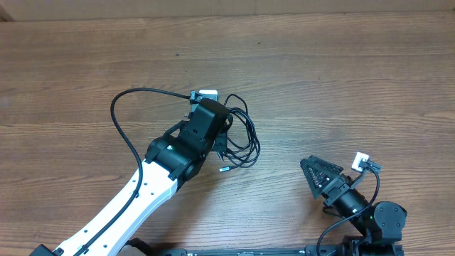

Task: Untangle cables
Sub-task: 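Lift the bundle with the left gripper and raise the right gripper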

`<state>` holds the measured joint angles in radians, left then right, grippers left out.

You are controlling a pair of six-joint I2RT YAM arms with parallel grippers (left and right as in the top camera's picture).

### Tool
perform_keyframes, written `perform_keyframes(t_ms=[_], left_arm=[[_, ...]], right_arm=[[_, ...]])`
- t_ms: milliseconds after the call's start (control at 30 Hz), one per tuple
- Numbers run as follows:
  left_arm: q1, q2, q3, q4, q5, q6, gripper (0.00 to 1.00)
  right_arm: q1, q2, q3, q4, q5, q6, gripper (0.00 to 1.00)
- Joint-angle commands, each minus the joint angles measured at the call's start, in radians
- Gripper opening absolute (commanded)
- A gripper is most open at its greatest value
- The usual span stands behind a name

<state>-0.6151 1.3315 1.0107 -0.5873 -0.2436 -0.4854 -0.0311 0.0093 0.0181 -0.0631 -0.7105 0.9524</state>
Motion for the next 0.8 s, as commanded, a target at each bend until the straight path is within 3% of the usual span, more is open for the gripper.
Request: perform_keyframes(t_ms=[0, 133, 167, 233, 333, 433, 633, 767], left_arm=[[0.0, -0.017, 0.019, 0.006, 0.013, -0.119, 0.04], [0.0, -0.017, 0.019, -0.046, 0.016, -0.341, 0.05], [0.0, -0.017, 0.019, -0.06, 0.016, -0.374, 0.13], [0.0, -0.017, 0.019, -0.084, 0.016, -0.406, 0.4], [0.0, -0.017, 0.019, -0.107, 0.016, -0.405, 0.72], [0.0, -0.017, 0.019, -0.124, 0.015, -0.4, 0.88], [0.0, -0.006, 0.019, -0.127, 0.003, -0.337, 0.91], [0.0, 0.034, 0.019, -0.104, -0.002, -0.29, 0.84]], right_arm=[[-0.001, -0.004, -0.008, 0.005, -0.069, -0.008, 0.95], [-0.001, -0.004, 0.002, 0.004, -0.085, 0.053, 1.0], [-0.001, -0.004, 0.002, 0.004, -0.097, 0.06, 1.0], [-0.001, -0.004, 0.002, -0.033, -0.113, 0.072, 1.0], [-0.001, 0.004, 0.002, -0.037, -0.162, 0.053, 1.0], [-0.001, 0.005, 0.002, -0.037, -0.171, 0.053, 1.0], [-0.001, 0.005, 0.002, -0.037, -0.172, 0.038, 1.0], [-0.001, 0.005, 0.002, -0.037, -0.171, 0.037, 1.0]])
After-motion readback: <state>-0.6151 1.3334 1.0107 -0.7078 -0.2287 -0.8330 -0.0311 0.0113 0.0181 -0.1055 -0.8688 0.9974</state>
